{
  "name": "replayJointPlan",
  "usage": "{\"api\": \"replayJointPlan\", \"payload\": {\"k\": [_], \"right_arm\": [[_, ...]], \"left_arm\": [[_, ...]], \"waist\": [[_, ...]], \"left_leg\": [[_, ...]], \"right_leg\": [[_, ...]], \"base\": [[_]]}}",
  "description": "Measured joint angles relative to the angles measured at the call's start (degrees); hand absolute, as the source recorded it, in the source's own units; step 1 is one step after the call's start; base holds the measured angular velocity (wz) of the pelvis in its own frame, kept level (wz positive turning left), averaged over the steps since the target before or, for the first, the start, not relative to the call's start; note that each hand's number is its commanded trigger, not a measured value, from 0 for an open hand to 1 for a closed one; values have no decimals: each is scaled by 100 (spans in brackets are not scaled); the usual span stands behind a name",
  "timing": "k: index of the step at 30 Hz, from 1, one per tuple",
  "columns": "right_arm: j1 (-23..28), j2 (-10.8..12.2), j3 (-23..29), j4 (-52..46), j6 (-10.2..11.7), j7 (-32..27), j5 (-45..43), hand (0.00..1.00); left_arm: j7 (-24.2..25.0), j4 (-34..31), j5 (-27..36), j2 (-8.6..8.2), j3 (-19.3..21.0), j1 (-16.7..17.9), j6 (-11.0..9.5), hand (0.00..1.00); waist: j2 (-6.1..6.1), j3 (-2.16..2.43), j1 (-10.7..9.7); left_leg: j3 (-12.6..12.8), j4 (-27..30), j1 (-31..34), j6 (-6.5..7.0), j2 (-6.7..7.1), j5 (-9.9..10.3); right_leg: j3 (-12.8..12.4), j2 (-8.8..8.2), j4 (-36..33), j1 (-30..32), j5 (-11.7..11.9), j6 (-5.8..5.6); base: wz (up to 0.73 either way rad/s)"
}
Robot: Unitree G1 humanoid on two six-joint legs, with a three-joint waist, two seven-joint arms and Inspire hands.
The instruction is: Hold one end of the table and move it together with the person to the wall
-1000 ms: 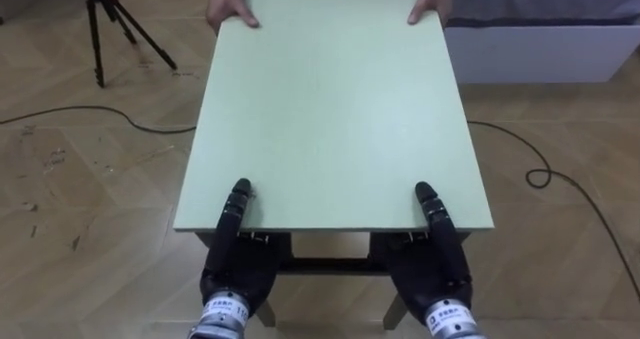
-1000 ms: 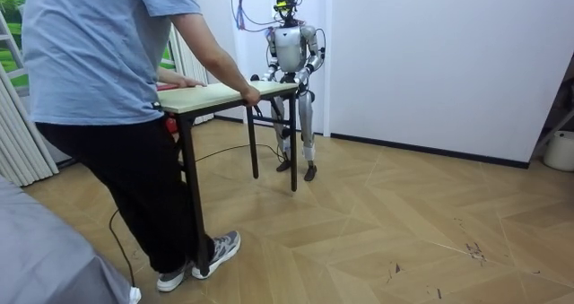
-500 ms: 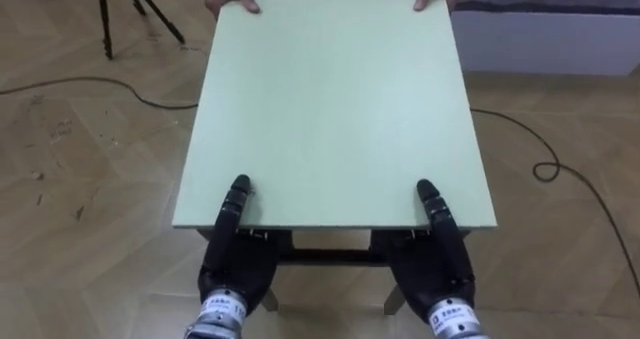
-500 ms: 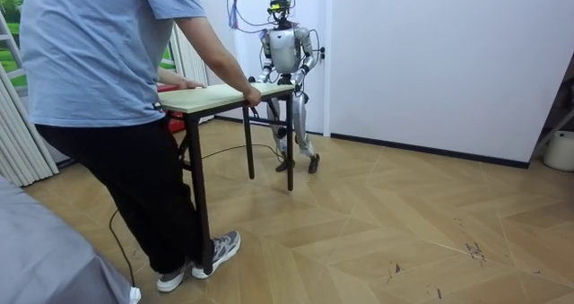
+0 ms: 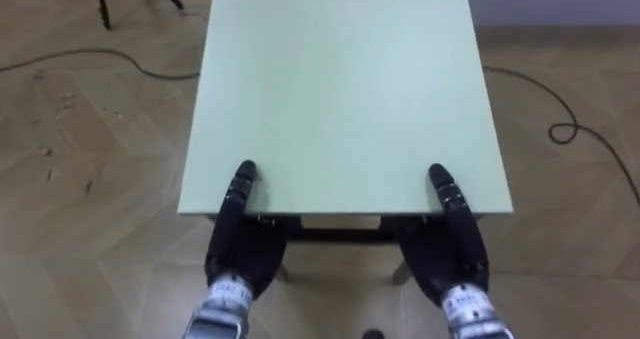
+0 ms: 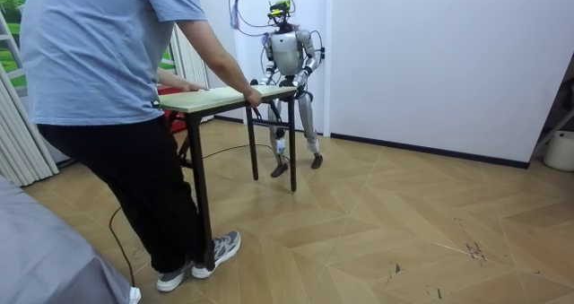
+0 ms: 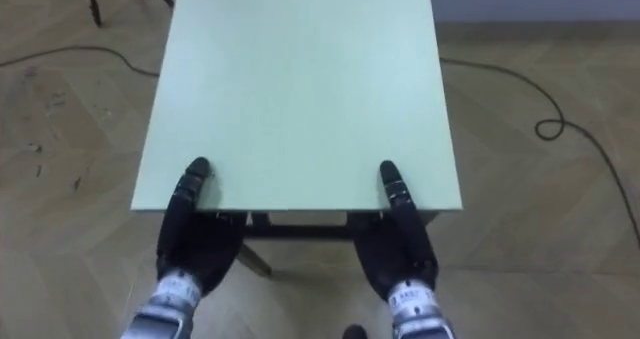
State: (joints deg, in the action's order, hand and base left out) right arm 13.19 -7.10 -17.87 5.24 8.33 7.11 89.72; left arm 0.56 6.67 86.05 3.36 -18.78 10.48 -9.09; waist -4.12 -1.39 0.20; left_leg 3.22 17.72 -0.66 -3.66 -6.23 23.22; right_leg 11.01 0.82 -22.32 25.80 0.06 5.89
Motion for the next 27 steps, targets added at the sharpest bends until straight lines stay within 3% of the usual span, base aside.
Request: {"api": "replayJointPlan", "payload": {"k": [1,3,6,7,8,9,10,11,12,13,14,16,17,18,19,20,21,22,24,27], "right_arm": [[78,30,9,34,-87,0,-40,100],[242,51,56,43,-179,0,-77,100],[436,85,167,58,-317,0,-123,100],[435,88,198,58,-348,0,-135,100],[434,91,213,59,-359,-10,-175,100],[454,101,220,70,-359,-14,-181,100],[570,105,252,76,-339,-13,-183,100],[740,158,357,28,-315,19,-161,100],[799,158,387,-23,-307,19,-124,100],[836,144,368,-78,-290,19,-64,100],[803,121,343,-98,-267,19,-49,100],[731,97,225,-98,-210,12,-1,100],[644,79,132,-96,-196,-37,45,100],[633,54,97,-96,-211,-64,60,100],[627,44,103,-94,-213,-69,74,100],[583,59,106,-98,-214,-68,57,100],[541,65,106,-104,-216,-67,51,100],[484,66,107,-142,-220,-67,35,100],[486,66,112,-179,-217,-68,19,100],[537,90,100,-179,-185,-67,33,100]], "left_arm": [[0,13,8,1,1,106,17,100],[0,18,8,3,0,264,89,100],[0,135,7,-4,-44,335,156,100],[0,144,8,-6,-45,331,168,100],[0,166,41,-8,-57,326,169,100],[0,185,53,-1,-68,320,172,100],[-6,299,39,6,-126,242,216,100],[-39,325,-15,43,-204,183,294,100],[-39,315,-25,57,-221,179,311,100],[-39,278,-56,69,-223,181,329,100],[-38,250,-58,64,-198,181,330,100],[-34,223,-42,40,-141,184,332,100],[-34,197,-47,56,-76,181,337,100],[-34,196,-49,58,-65,190,337,100],[-35,194,-61,37,-72,191,337,100],[-34,144,-71,44,-58,191,323,100],[-34,111,-70,55,-46,186,310,100],[-35,35,-66,61,-33,176,292,100],[-35,-3,-65,50,-15,185,295,100],[-36,-30,-73,119,22,185,346,100]], "waist": [[59,36,-29],[124,60,-170],[230,89,-315],[268,86,-345],[276,81,-479],[272,79,-561],[254,65,-654],[292,61,-673],[327,64,-675],[369,70,-661],[404,70,-585],[472,65,-442],[561,-1,-412],[515,25,-380],[485,32,-293],[488,49,-224],[505,43,-220],[557,31,-225],[628,40,-220],[770,33,-228]], "left_leg": [[72,20,25,84,113,-48],[162,63,30,201,256,-119],[560,156,142,442,504,-293],[649,172,243,572,641,-369],[814,193,335,692,716,-445],[992,209,372,733,706,-479],[1282,204,381,787,641,-543],[1517,112,346,820,612,-630],[1655,71,341,837,616,-667],[1922,68,361,871,624,-698],[2084,110,416,913,672,-714],[2174,214,486,949,776,-694],[2055,337,542,952,814,-691],[1911,388,590,951,832,-690],[1689,371,669,933,793,-705],[1698,261,728,939,737,-770],[1737,214,769,958,689,-808],[1829,204,867,1010,688,-876],[2054,250,915,1046,721,-895],[2603,287,930,1087,759,-903]], "right_leg": [[42,-120,116,-66,126,-34],[35,-279,323,-221,341,-135],[-29,-582,818,-421,856,-352],[-105,-675,1018,-424,1158,-497],[-179,-806,1080,-409,1420,-727],[-182,-887,946,-370,1431,-783],[-101,-1040,-29,-225,833,-827],[-47,-1209,-1318,-126,16,-818],[-40,-1284,-1890,-116,-275,-788],[-38,-1399,-2838,-184,-635,-828],[-91,-1491,-3369,-420,-811,-832],[-165,-1666,-3530,-882,-942,-837],[-153,-1646,-3385,-898,-1001,-913],[-155,-1546,-3328,-901,-978,-928],[-317,-1323,-3108,-926,-919,-1021],[-461,-1178,-2845,-949,-949,-1082],[-493,-1181,-2714,-957,-982,-1132],[-501,-1213,-2510,-963,-1068,-1203],[-469,-1262,-2280,-1069,-1245,-1155],[-411,-1379,-2167,-1414,-1591,-1108]], "base": [[-5],[13],[17],[11],[26],[65],[90],[84],[56],[12],[-10],[-40],[-34],[-25],[-27],[-30],[-28],[-21],[-15],[1]]}}
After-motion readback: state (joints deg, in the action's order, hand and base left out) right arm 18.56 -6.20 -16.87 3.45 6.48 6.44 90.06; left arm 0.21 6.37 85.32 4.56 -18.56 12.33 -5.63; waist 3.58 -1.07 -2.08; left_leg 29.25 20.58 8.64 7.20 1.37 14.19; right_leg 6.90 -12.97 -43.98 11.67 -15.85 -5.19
